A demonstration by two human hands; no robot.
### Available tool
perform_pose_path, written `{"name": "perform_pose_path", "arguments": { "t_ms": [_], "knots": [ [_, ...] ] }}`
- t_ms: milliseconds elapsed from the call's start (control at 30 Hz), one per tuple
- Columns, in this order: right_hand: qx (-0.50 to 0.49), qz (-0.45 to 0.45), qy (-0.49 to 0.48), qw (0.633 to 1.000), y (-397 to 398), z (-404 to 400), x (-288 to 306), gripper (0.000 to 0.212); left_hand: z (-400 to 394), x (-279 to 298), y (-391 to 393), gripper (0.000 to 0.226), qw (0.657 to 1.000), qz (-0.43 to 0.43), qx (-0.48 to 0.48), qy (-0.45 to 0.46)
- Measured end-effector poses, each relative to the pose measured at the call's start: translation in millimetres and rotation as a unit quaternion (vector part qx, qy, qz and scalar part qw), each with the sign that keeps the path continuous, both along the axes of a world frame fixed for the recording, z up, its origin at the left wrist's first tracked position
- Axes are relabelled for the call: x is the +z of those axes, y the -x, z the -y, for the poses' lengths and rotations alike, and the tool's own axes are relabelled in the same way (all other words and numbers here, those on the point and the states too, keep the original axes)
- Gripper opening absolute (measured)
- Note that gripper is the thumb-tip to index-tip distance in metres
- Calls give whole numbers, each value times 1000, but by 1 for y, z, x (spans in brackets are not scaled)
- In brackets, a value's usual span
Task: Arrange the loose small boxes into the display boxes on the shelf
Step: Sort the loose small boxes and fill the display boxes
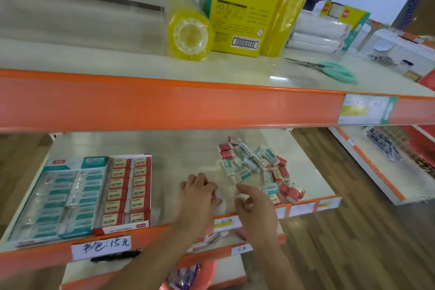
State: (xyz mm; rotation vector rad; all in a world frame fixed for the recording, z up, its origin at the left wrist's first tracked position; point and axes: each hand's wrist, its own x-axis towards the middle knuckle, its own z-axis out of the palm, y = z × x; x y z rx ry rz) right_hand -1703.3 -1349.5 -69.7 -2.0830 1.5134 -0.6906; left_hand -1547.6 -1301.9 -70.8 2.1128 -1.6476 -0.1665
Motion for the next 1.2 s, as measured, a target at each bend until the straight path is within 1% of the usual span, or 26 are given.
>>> {"name": "perform_pose_path", "arguments": {
  "t_ms": [67, 100, 167, 200, 267, 400, 533, 600, 767, 833, 1000, 1133, 1200],
  "knots": [
    [13, 42, -20, 999, -2, 3, 3, 45, -7, 2, -7, 28, 997, -54, 8, 49],
    [19, 39, -21, 999, -2, 6, 4, 50, -9, 2, -9, 29, 994, -87, 9, 71],
    [44, -13, -13, 999, -1, 15, 4, 53, -16, 3, -13, 28, 988, -120, 20, 91],
    [62, -36, -5, 997, -2, 19, 3, 52, -20, 3, -16, 27, 988, -123, 29, 94],
    [88, -55, -2, 995, -3, 22, 2, 46, -26, 1, -22, 24, 985, -132, 38, 101],
    [81, -51, -38, 995, -6, 16, -2, 42, -39, -3, -26, 25, 975, -191, 55, 98],
    [90, -6, -52, 995, -5, 14, -1, 44, -46, -6, -23, 43, 976, -189, 64, 92],
    [94, 15, -44, 995, -4, 13, -1, 43, -46, -6, -24, 49, 976, -184, 68, 90],
    [104, 42, -40, 993, -9, 9, -1, 16, -46, -7, -26, 41, 983, -152, 62, 88],
    [95, 44, -42, 994, -10, 10, -2, 15, -46, -8, -27, 40, 982, -153, 62, 96],
    [59, 7, -31, 998, -13, 15, 1, 17, -46, -9, -28, 40, 982, -149, 61, 99],
    [97, -75, -19, 992, -13, 13, 0, 31, -46, -9, -27, 42, 980, -157, 69, 104],
    [101, -88, -11, 991, -15, 13, -2, 31, -46, -8, -27, 44, 979, -161, 72, 101]
  ]
}}
